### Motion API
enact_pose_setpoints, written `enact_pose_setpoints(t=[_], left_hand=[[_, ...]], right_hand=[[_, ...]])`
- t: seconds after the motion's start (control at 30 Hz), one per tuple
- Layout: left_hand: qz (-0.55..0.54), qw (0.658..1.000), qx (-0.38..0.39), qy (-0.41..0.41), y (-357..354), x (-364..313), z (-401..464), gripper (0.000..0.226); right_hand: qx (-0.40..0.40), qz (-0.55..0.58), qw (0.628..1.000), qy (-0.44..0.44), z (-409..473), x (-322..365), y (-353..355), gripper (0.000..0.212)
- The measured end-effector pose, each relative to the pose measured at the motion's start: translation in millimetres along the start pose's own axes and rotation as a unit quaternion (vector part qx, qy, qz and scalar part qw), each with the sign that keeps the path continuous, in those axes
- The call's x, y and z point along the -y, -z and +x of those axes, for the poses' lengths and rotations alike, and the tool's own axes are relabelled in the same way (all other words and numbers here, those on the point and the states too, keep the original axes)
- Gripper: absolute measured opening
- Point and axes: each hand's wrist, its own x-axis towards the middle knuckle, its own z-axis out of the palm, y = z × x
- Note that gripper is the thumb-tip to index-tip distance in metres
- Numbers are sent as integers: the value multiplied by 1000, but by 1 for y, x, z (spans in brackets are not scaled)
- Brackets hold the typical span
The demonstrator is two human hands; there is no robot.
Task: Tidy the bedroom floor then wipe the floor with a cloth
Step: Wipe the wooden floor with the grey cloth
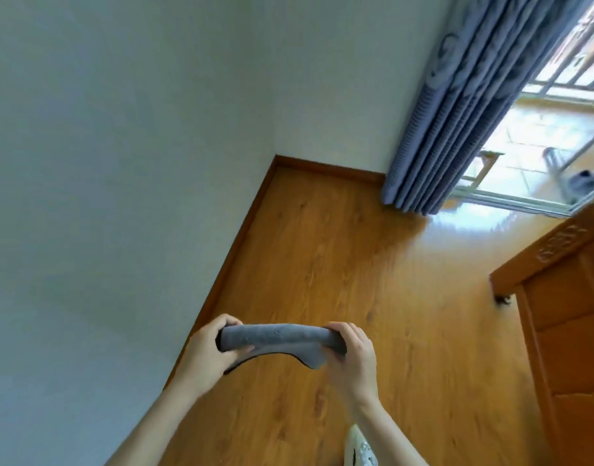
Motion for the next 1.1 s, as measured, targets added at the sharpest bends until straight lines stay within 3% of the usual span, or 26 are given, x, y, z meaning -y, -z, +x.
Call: enact_pose_setpoints(t=[0.17, 0.4, 0.53, 0.67, 0.87, 1.0, 1.1], left_hand=[[-141, 988, -59, -32, 26, -129, -28, 15], [-240, 962, 2, -129, 27, -297, -53, 10], [-269, 945, 52, -180, 1, -375, -51, 18], [-302, 936, 56, -174, -45, -435, -35, 22], [-318, 929, 87, -169, -125, -510, 1, 31], [-340, 918, 119, -167, -160, -544, 27, 60], [-366, 909, 131, -153, -186, -561, 46, 44]], right_hand=[[-60, 118, 989, -65, 17, 100, 127, 27], [-190, 234, 951, -61, 16, 156, 276, 29], [-239, 290, 923, -77, 35, 145, 339, 39], [-257, 308, 915, -50, 55, 123, 397, 20], [-332, 320, 887, -26, 89, 90, 477, 20], [-338, 314, 887, -19, 125, 67, 529, 20], [-344, 312, 885, -30, 150, 48, 552, 26]])
